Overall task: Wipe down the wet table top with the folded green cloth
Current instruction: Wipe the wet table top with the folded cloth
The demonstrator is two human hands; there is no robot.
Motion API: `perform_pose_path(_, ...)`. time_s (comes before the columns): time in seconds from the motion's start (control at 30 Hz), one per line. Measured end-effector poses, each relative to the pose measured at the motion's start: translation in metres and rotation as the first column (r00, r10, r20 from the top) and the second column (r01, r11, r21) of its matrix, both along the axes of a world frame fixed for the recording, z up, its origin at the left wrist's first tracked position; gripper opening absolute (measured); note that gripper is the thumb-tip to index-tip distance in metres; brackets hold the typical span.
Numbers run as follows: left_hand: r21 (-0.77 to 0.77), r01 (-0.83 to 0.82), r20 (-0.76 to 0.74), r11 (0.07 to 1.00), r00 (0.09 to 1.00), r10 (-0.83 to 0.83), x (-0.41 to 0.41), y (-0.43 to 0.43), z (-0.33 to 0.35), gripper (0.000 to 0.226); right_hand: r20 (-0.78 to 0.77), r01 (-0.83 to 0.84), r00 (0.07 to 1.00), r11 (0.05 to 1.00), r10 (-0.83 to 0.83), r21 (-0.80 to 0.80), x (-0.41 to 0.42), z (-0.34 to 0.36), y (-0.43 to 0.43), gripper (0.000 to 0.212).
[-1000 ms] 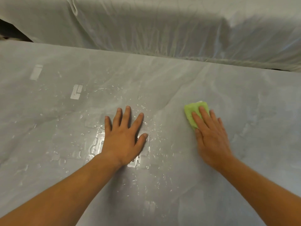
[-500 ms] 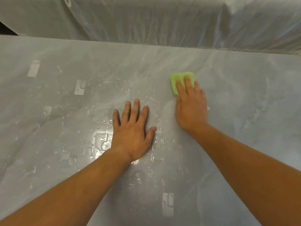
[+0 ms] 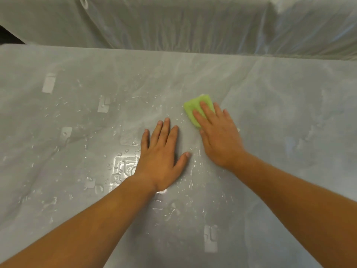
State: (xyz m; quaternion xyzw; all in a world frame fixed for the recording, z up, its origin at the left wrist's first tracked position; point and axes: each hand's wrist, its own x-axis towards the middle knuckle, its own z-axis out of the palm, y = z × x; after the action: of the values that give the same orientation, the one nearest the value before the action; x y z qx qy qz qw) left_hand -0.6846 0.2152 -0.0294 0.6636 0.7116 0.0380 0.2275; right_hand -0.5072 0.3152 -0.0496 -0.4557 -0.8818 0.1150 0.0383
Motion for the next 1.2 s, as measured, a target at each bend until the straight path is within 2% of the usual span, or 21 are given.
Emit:
perform_pose_path(0.1, 0.030, -0.016, -0.024, 0.999, 1.000, 0.016, 0.001, -0.025, 0.006, 0.075, -0.007, -0.205, 0.979, 0.977, 0.205, -0.053, 0.035, 0.005, -0.056, 0.064)
perform_pose_path(0.17, 0.005, 0.004, -0.030, 1.000, 1.000, -0.004, 0.006, -0.045, 0.007, 0.073, -0.020, -0.213, 0.977, 0.974, 0.212, -0.075, 0.055, 0.004, -0.056, 0.059)
perform_pose_path(0.27, -0.016, 0.040, -0.045, 0.999, 0.998, -0.040, 0.011, -0.061, 0.001, 0.072, -0.028, 0.063, 0.998, 0.996, -0.065, -0.058, 0.052, 0.001, -0.022, 0.055)
perform_pose_path(0.33, -0.007, 0.023, -0.049, 1.000, 0.999, -0.023, 0.012, -0.061, -0.003, 0.072, -0.039, 0.247, 0.967, 0.965, -0.251, -0.082, 0.036, 0.002, -0.013, 0.056)
perform_pose_path(0.37, -0.005, 0.016, -0.049, 1.000, 0.999, -0.016, 0.013, -0.061, -0.004, 0.072, -0.048, 0.285, 0.956, 0.956, -0.289, -0.075, 0.029, 0.002, -0.021, 0.057)
perform_pose_path(0.43, -0.004, 0.011, -0.049, 1.000, 0.999, -0.011, 0.015, -0.061, -0.005, 0.072, -0.039, 0.204, 0.978, 0.977, -0.206, -0.053, 0.027, 0.003, -0.059, 0.060)
perform_pose_path(0.5, -0.001, 0.010, -0.047, 1.000, 0.999, -0.010, 0.015, -0.061, -0.005, 0.072, -0.013, -0.001, 1.000, 0.998, 0.000, -0.055, 0.039, 0.007, -0.100, 0.062)
perform_pose_path(0.57, 0.000, 0.015, -0.043, 1.000, 0.999, -0.015, 0.014, -0.062, -0.006, 0.072, -0.017, -0.163, 0.987, 0.984, 0.162, -0.071, 0.059, 0.007, -0.106, 0.062)
perform_pose_path(0.6, 0.000, 0.018, -0.045, 1.000, 0.999, -0.018, 0.013, -0.062, -0.006, 0.072, -0.019, -0.182, 0.983, 0.981, 0.181, -0.062, 0.068, 0.006, -0.095, 0.062)
perform_pose_path(0.63, 0.002, 0.023, -0.048, 1.000, 0.999, -0.023, 0.013, -0.062, -0.006, 0.072, -0.018, -0.137, 0.990, 0.989, 0.137, -0.059, 0.073, 0.003, -0.081, 0.060)
perform_pose_path(0.73, 0.000, 0.038, -0.065, 0.999, 0.997, -0.038, 0.012, -0.063, -0.007, 0.073, -0.042, 0.175, 0.983, 0.981, -0.179, -0.080, 0.073, 0.000, -0.043, 0.058)
perform_pose_path(0.8, 0.000, 0.037, -0.073, 0.999, 0.997, -0.037, 0.013, -0.063, -0.007, 0.073, -0.050, 0.267, 0.961, 0.960, -0.272, -0.081, 0.062, 0.001, -0.058, 0.060)
perform_pose_path(0.87, -0.003, 0.032, -0.080, 0.999, 0.996, -0.032, 0.014, -0.063, -0.006, 0.073, -0.021, 0.169, 0.985, 0.984, -0.170, -0.051, 0.058, 0.003, -0.103, 0.065)
perform_pose_path(0.97, -0.008, 0.032, -0.086, 0.999, 0.996, -0.033, 0.015, -0.063, -0.005, 0.073, 0.007, -0.134, 0.991, 0.989, 0.135, -0.056, 0.076, 0.009, -0.151, 0.066)
perform_pose_path(1.03, -0.010, 0.040, -0.089, 0.999, 0.995, -0.041, 0.014, -0.064, -0.004, 0.073, 0.006, -0.181, 0.983, 0.980, 0.183, -0.079, 0.087, 0.008, -0.138, 0.063)
perform_pose_path(1.07, -0.009, 0.043, -0.092, 0.999, 0.995, -0.043, 0.013, -0.064, -0.004, 0.073, -0.002, -0.121, 0.993, 0.989, 0.121, -0.087, 0.086, 0.007, -0.125, 0.061)
perform_pose_path(1.13, -0.012, 0.047, -0.102, 0.999, 0.994, -0.048, 0.013, -0.063, -0.004, 0.073, -0.031, 0.118, 0.992, 0.987, -0.122, -0.105, 0.077, 0.004, -0.094, 0.060)
perform_pose_path(1.2, -0.022, 0.056, -0.112, 0.998, 0.992, -0.058, 0.011, -0.064, -0.004, 0.072, -0.043, 0.322, 0.943, 0.936, -0.331, -0.139, 0.063, 0.005, -0.081, 0.059)
